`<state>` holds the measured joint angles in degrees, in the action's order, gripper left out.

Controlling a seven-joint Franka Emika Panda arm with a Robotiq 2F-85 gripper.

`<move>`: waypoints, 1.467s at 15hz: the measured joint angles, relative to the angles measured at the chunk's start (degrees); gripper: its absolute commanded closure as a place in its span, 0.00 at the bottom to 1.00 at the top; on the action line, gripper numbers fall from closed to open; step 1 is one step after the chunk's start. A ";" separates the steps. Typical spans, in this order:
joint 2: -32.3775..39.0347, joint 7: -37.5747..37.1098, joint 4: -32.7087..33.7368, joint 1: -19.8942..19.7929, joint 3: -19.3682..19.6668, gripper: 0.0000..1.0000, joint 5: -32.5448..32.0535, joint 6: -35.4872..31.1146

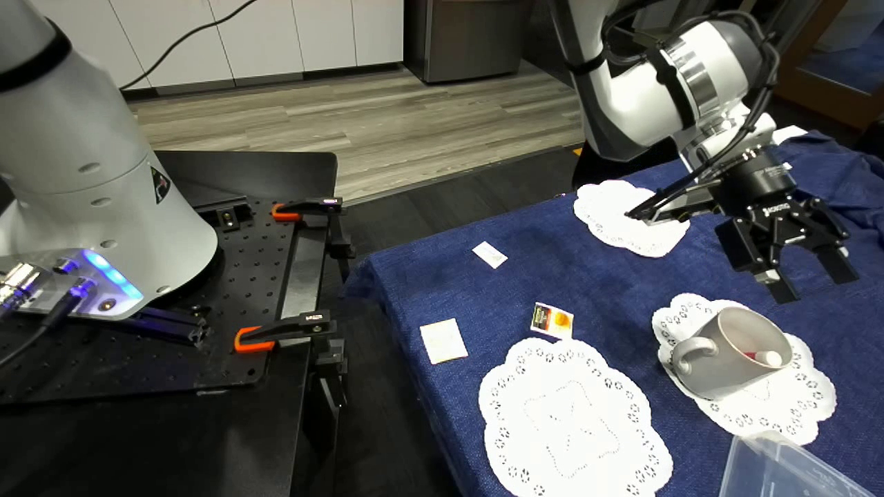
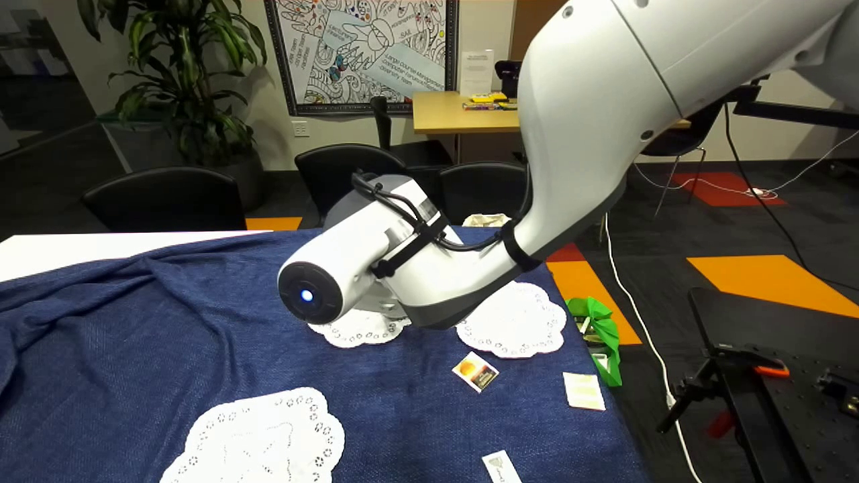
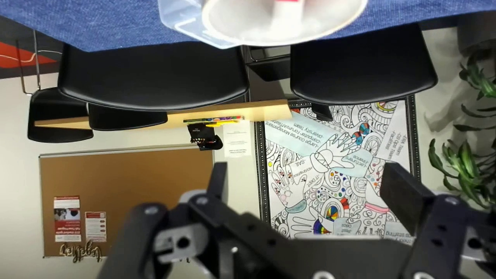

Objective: Place the marker in the mug

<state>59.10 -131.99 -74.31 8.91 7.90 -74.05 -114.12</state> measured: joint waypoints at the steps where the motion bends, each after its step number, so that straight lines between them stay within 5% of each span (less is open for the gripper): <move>1: -1.45 -0.22 -0.66 0.23 -0.03 0.00 0.02 0.22; 14: -26.41 -9.54 -20.64 3.30 -4.28 0.00 -0.01 17.02; 22: -36.45 -15.38 -30.96 2.35 -6.95 0.00 -0.01 21.06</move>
<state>22.65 -147.37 -105.27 11.26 0.95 -74.06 -93.07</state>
